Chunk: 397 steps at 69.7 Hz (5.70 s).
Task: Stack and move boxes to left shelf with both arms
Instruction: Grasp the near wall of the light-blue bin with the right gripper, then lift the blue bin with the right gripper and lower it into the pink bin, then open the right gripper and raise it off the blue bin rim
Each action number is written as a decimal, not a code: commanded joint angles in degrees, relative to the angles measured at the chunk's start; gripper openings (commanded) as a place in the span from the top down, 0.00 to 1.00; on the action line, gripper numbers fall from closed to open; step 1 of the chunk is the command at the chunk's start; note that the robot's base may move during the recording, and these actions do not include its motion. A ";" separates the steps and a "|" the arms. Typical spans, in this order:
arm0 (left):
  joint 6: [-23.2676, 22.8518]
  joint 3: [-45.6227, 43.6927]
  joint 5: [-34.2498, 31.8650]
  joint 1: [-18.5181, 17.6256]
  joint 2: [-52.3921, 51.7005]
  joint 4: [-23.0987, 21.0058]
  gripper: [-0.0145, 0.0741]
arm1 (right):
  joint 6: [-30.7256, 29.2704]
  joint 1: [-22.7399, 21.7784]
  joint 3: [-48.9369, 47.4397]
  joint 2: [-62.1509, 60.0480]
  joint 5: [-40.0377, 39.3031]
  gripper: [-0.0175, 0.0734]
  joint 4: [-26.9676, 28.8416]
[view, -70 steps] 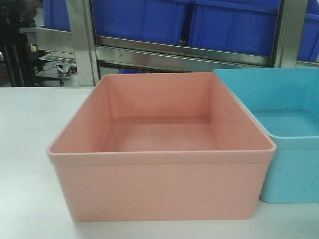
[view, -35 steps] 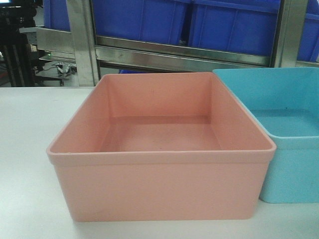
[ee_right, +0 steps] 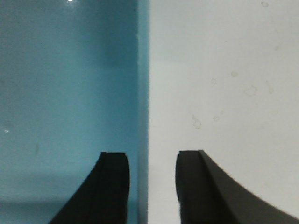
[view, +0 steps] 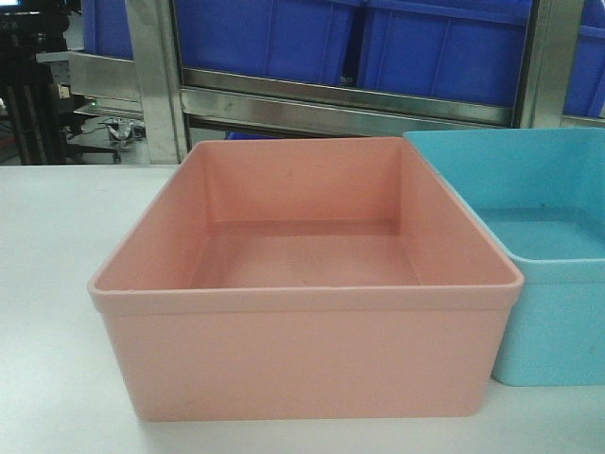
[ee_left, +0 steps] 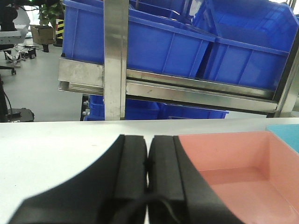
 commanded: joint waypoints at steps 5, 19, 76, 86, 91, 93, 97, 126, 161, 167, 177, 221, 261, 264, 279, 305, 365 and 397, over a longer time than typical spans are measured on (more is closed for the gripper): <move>0.12 -1.56 -4.94 0.11 0.14 -0.13 0.85 | -0.44 -0.37 -1.81 -2.60 -0.38 0.55 0.53; 0.12 -1.56 -4.94 0.11 0.14 -0.13 0.85 | -0.44 -0.37 -1.81 -2.54 0.35 0.74 0.53; 0.12 -1.56 -4.94 0.11 0.14 -0.13 0.85 | -0.44 -2.85 -12.06 -9.08 11.14 0.75 6.13; 0.12 -1.56 -4.94 0.11 0.14 -0.13 0.85 | -0.08 -2.85 -13.85 -10.28 12.50 0.75 8.57; 0.12 -1.56 -4.94 0.11 0.14 -0.13 0.85 | 0.90 -2.85 -15.16 -10.42 13.93 0.75 10.61; 0.12 -1.56 -4.94 0.11 0.14 -0.13 0.85 | 1.18 -2.85 -15.74 -10.42 14.71 0.75 11.42; 0.12 -1.56 -4.94 0.11 0.14 -0.13 0.85 | 1.30 -2.85 -17.01 -10.42 16.53 0.75 13.13; 0.12 -1.56 -4.94 0.11 0.14 -0.13 0.85 | 13.48 -1.86 -24.65 -11.86 25.33 0.75 15.61; 0.12 -1.56 -4.94 0.11 0.14 -0.13 0.85 | 25.61 13.92 -24.65 -13.18 25.33 0.75 15.41; 0.12 -1.56 -4.94 0.11 0.14 -0.13 0.85 | 28.19 17.38 -24.65 -13.13 25.33 0.75 13.28; 0.12 -1.56 -4.94 0.11 0.14 -0.13 0.85 | 35.54 24.34 -24.01 -13.13 25.02 0.75 6.30; 0.12 -1.43 -4.94 0.11 0.14 -0.13 0.85 | 43.56 34.49 -17.47 -13.02 18.05 0.75 3.86; 0.12 -1.43 -4.94 0.11 0.14 -0.13 0.85 | 43.56 34.49 -13.05 -13.02 10.54 0.75 3.92; 0.12 -1.43 -4.94 0.11 0.14 -0.13 0.85 | 43.51 34.49 -13.05 -13.02 10.44 0.75 3.92; 0.12 -1.43 -4.94 0.11 0.14 -0.13 0.85 | 43.45 34.49 -12.88 -13.02 9.34 0.75 3.92; 0.12 -1.43 -4.94 0.11 0.14 -0.13 0.85 | 42.40 34.49 -12.64 -12.36 8.66 0.75 3.92; 0.12 -1.43 -4.94 0.11 0.14 -0.13 0.85 | 40.61 34.33 -6.82 -12.36 1.88 0.75 4.39; 0.12 -1.43 -4.94 0.11 0.14 -0.13 0.85 | 40.46 34.15 -6.82 -12.36 0.51 0.75 4.34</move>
